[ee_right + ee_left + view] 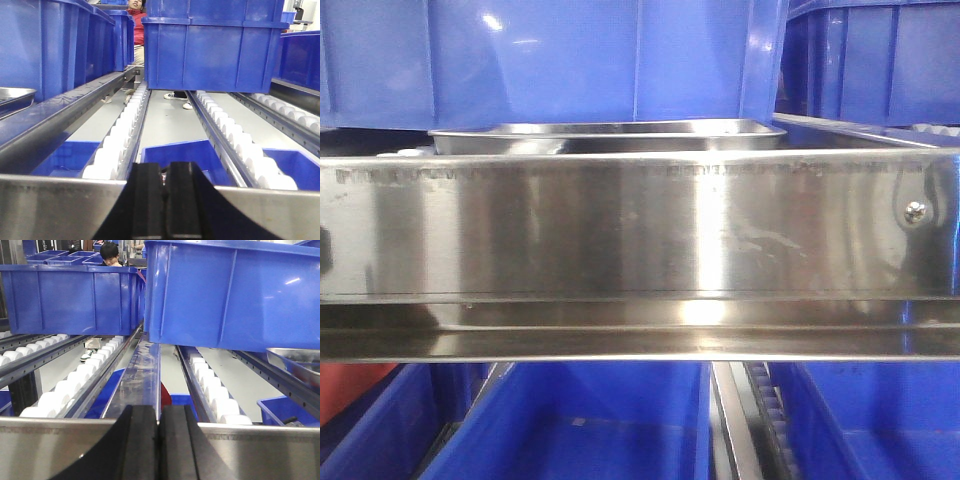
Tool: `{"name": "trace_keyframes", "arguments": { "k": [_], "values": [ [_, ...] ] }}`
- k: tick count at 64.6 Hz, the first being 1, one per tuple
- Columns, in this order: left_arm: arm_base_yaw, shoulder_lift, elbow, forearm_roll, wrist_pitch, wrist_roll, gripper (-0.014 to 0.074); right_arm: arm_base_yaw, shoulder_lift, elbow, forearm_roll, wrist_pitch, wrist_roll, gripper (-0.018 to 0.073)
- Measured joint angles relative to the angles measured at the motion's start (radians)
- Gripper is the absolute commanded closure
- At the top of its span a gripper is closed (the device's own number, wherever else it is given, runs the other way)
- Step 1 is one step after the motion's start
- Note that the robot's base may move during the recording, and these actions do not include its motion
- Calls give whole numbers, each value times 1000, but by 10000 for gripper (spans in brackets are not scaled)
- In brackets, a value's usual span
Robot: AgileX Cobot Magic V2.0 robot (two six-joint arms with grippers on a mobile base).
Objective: Stack silver trays without gaps
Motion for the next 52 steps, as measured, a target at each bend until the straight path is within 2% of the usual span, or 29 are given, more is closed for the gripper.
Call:
{"name": "trace_keyframes", "arguments": {
  "k": [17,22,30,34,42,52],
  "values": [
    [0,0,0,0,0,0,602,0,0,0,0,-17,0,638],
    [0,0,0,0,-25,0,602,0,0,0,0,-86,0,638],
    [0,0,0,0,-154,0,602,0,0,0,0,-287,0,638],
    [0,0,-11,0,-191,0,602,0,-1,-16,0,-332,0,638],
    [0,-1,-102,0,-169,0,602,0,-2,-136,0,-266,0,638],
    [0,40,-275,0,-36,0,602,0,62,-363,0,-72,0,638]
  ]
}}
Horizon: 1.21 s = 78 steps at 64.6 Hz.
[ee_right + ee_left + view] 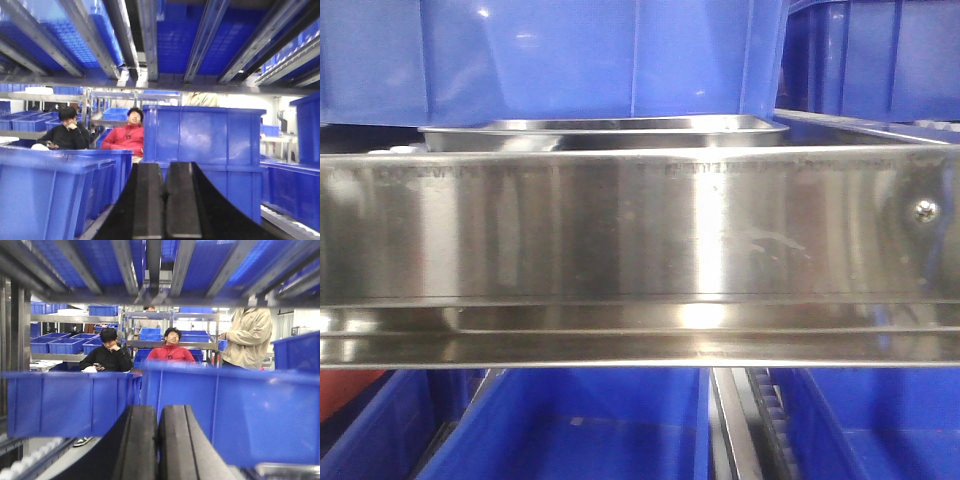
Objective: Stack silver trays without gaps
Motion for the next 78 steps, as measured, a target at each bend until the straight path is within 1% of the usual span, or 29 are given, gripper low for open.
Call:
{"name": "trace_keyframes", "arguments": {
  "k": [8,20,24,29,33,42,50,57,65,70,74,78],
  "values": [
    [0,103,-133,0,138,0,602,0,128,-141,36,114,0,638],
    [0,325,-301,0,356,0,602,0,377,-333,71,373,0,638],
    [0,395,-357,-2,414,0,602,0,462,-394,72,462,0,638],
    [0,493,-414,-7,465,0,602,0,558,-440,74,534,0,638],
    [0,548,-445,-16,477,0,602,0,625,-468,74,564,0,638],
    [0,651,-467,-31,470,0,602,0,740,-479,76,568,0,638],
    [0,702,-469,-38,415,0,602,0,797,-479,78,555,0,638],
    [0,754,-476,-69,372,0,602,0,835,-479,85,540,0,638],
    [0,861,-487,-116,363,0,606,10,908,-505,104,558,0,636],
    [-19,943,-510,-135,374,0,613,41,962,-542,120,593,18,624],
    [-54,1002,-535,-137,392,0,613,76,1002,-574,122,609,49,613],
    [-98,1051,-572,-139,410,-2,613,123,1046,-612,101,616,98,614]
  ]
}}
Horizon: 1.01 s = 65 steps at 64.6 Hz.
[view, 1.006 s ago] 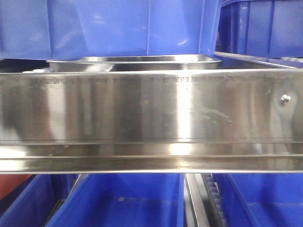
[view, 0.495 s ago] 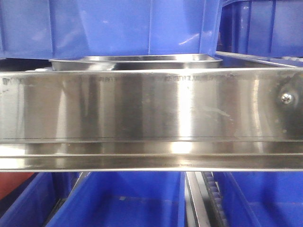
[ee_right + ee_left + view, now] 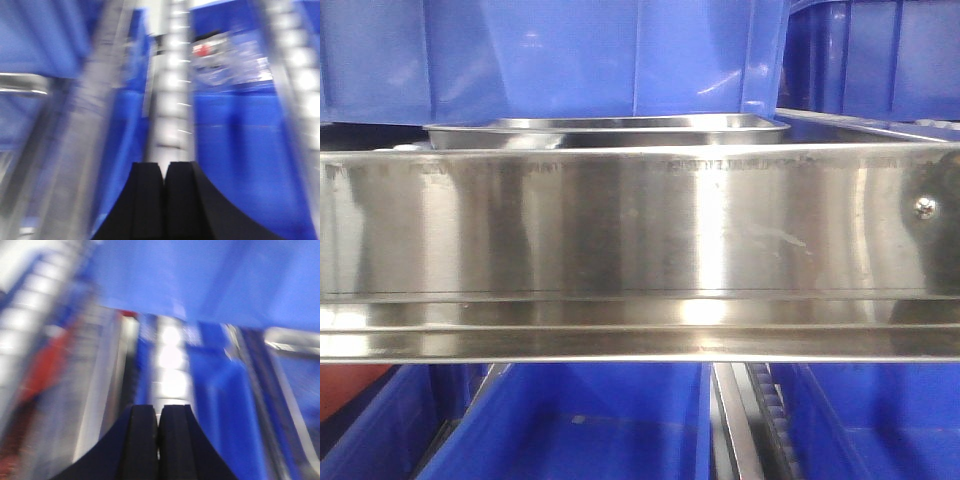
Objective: Stack silver trays without gaps
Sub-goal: 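Lower both grippers onto opposite rims of the silver tray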
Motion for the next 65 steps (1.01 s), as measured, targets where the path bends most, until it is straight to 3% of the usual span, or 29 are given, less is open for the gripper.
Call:
{"name": "trace_keyframes", "arguments": {
  "k": [6,16,24,37,56,65],
  "values": [
    [-59,78,-63,38,36,-53,613,75,63,-58,-77,24,129,614],
    [-153,228,-220,198,158,-245,613,192,188,-167,-236,141,376,614],
    [-206,332,-348,249,240,-326,613,260,287,-278,-295,258,472,614],
    [-250,454,-544,257,378,-413,613,340,465,-478,-310,386,539,614],
    [-260,502,-577,242,398,-420,613,402,612,-602,-285,427,549,614],
    [-273,510,-577,238,405,-420,613,403,618,-604,-282,450,549,480]
  ]
}}
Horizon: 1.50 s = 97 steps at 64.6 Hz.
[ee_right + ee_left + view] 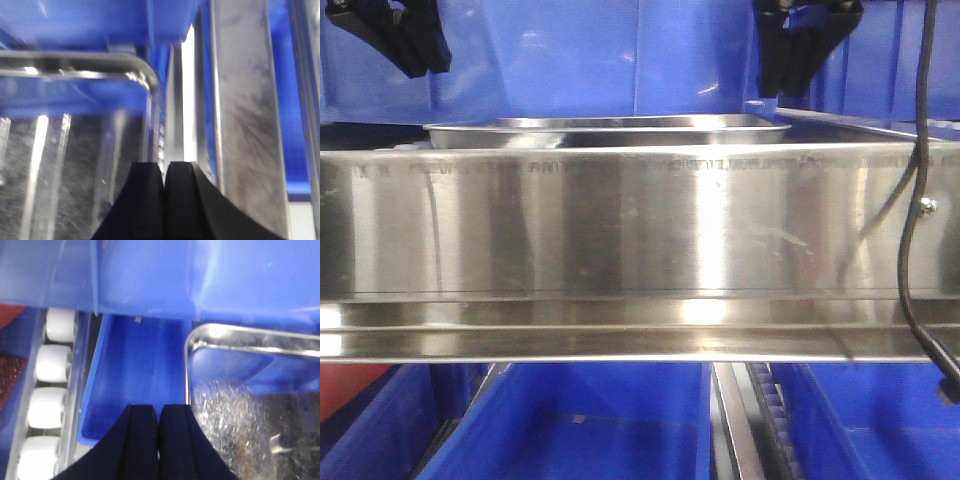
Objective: Stack silver trays without gaps
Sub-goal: 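Lower both grippers onto opposite rims of the silver tray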
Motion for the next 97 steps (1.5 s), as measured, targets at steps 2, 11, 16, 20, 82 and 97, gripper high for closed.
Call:
{"name": "trace_keyframes", "arguments": {
  "k": [2,11,16,20,82,97],
  "values": [
    [-3,0,0,0,0,0,613,0,0,0,0,1,0,440],
    [-41,8,0,0,0,0,551,0,2,-2,0,5,0,343],
    [-59,18,-2,-3,0,2,453,0,4,-2,0,12,0,347],
    [-62,28,-2,-10,3,2,371,0,6,-2,0,13,0,347],
    [-62,108,-2,57,5,2,342,0,79,26,64,-48,10,347],
    [-62,110,-2,61,5,2,342,0,81,26,66,-56,10,347]
  ]
}}
